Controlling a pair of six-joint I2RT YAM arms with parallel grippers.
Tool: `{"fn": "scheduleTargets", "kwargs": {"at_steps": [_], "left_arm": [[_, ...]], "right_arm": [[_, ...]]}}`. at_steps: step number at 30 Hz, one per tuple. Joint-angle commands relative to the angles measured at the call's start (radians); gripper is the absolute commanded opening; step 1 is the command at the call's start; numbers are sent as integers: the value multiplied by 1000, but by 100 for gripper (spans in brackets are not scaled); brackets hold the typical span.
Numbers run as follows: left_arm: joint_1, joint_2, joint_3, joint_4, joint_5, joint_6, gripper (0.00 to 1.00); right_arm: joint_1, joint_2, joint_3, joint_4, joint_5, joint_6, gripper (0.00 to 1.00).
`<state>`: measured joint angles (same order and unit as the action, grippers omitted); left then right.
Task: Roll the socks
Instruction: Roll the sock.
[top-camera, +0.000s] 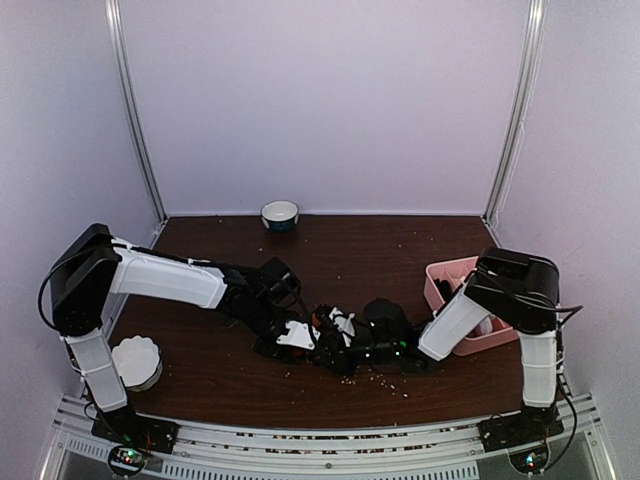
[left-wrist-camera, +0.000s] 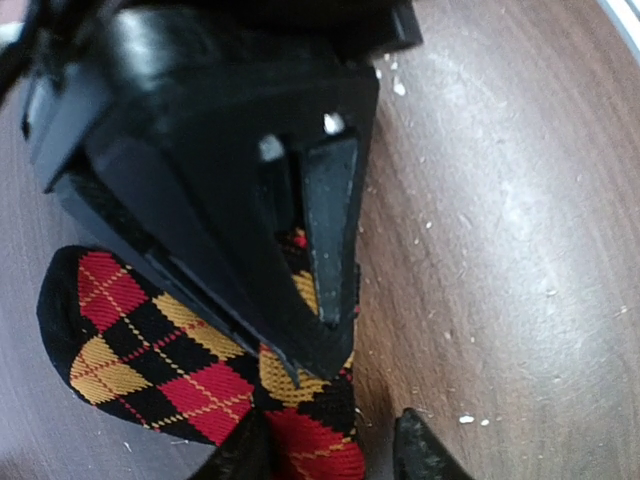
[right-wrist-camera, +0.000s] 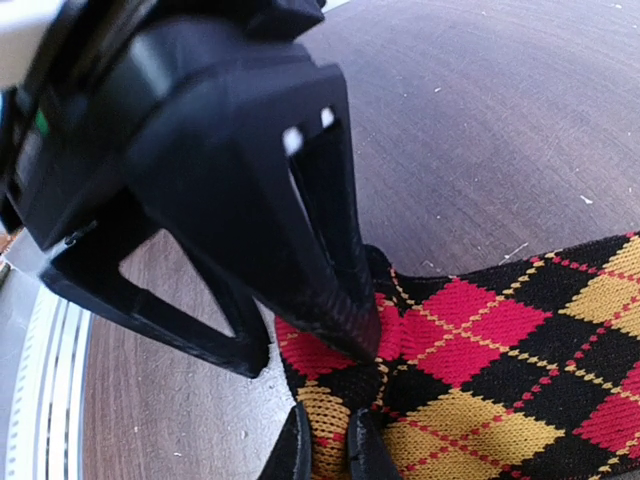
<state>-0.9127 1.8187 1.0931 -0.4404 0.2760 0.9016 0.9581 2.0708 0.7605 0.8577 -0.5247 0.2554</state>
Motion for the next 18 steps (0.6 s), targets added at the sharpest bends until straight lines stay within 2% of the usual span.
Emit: {"fn": "scheduleTargets", "kwargs": {"at_steps": [1, 8, 10, 14, 18], "left_arm": [[-8, 50, 0, -4, -81, 27, 40], [-8, 112, 69, -83, -168, -4, 34], [-6, 152, 122, -149, -172, -27, 28], [3, 178, 200, -294, -87, -49, 12], [4, 179, 244, -424, 8, -70, 6]], "right_arm": [[-17, 80, -55, -325, 24, 5, 4], [-22, 39, -104, -230, 5, 35, 19], [-23, 20, -117, -203, -3, 41, 23], [-25, -38, -160, -159, 19, 39, 32], [-27, -108, -238, -77, 68, 40, 32]]}}
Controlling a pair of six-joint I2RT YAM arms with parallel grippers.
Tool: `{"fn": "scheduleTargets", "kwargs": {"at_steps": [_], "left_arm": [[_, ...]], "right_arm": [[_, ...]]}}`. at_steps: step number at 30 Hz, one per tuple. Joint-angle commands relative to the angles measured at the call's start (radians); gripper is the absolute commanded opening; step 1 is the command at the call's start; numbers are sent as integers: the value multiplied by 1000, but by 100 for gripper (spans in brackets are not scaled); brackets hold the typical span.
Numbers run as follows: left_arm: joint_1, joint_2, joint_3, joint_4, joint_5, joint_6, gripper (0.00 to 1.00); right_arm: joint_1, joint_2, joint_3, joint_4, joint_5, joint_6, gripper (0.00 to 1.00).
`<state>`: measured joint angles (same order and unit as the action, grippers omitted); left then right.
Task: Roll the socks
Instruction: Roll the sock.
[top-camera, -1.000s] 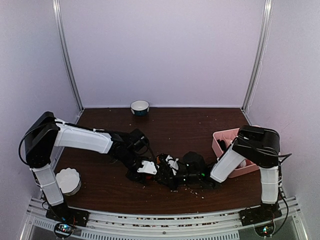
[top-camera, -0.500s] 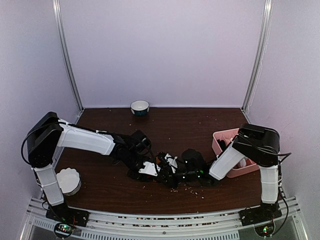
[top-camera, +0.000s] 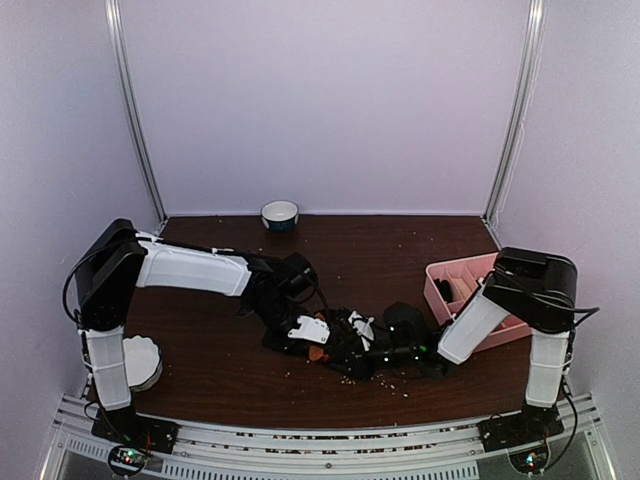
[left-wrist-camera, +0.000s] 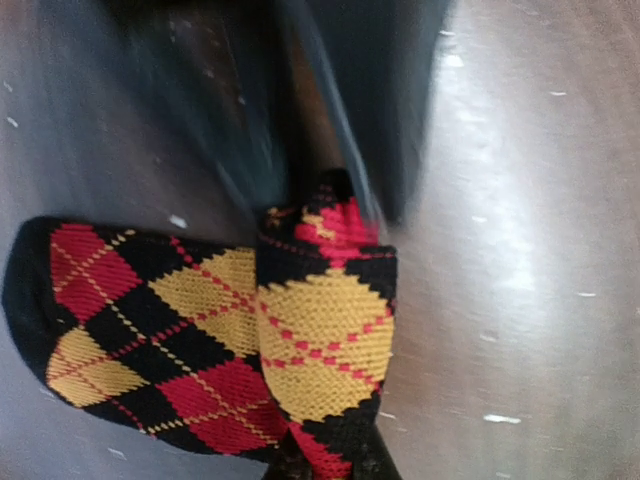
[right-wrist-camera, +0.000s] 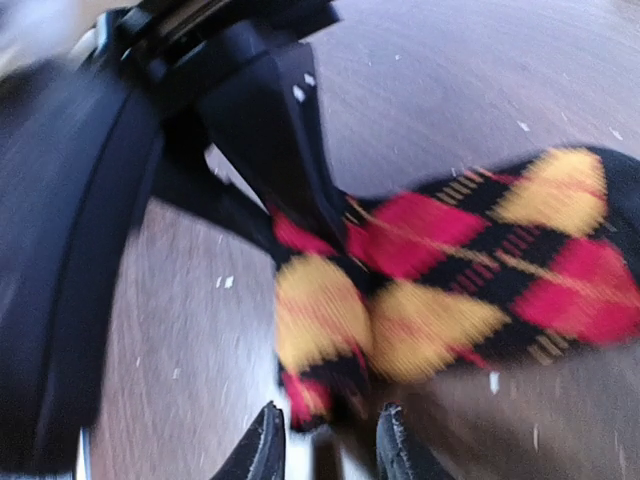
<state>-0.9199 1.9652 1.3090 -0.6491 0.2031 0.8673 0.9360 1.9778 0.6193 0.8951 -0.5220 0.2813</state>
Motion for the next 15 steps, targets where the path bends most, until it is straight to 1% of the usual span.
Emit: {"fn": "scheduleTargets", "kwargs": {"at_steps": [1, 2, 3, 4, 5, 6, 9, 12, 15], "left_arm": [[13, 34, 38, -245, 109, -40, 6], [14, 38, 50, -274, 137, -46, 6], [17, 42, 63, -304, 164, -52, 6], [21, 48, 77, -331, 192, -63, 6], [27, 55, 89, -352, 215, -75, 6], [36, 61, 101, -370, 242, -85, 6], [63, 89, 132, -407, 303, -120, 6], [75, 138, 170, -445, 307, -144, 6], [79, 167, 184, -456, 292, -163, 6]], "right_arm": [[-5, -29, -110, -100, 75, 12, 33], [-3, -43, -123, -86, 82, 11, 33], [-4, -56, -136, -70, 88, 12, 37], [-3, -66, -150, -46, 95, 14, 48], [-3, -80, -157, -31, 94, 15, 89], [-3, -91, -163, -19, 97, 16, 99], [1, -131, -173, -9, 128, 18, 100], [7, -187, -184, -19, 187, 12, 99], [21, -277, -165, -138, 309, -14, 100]]}}
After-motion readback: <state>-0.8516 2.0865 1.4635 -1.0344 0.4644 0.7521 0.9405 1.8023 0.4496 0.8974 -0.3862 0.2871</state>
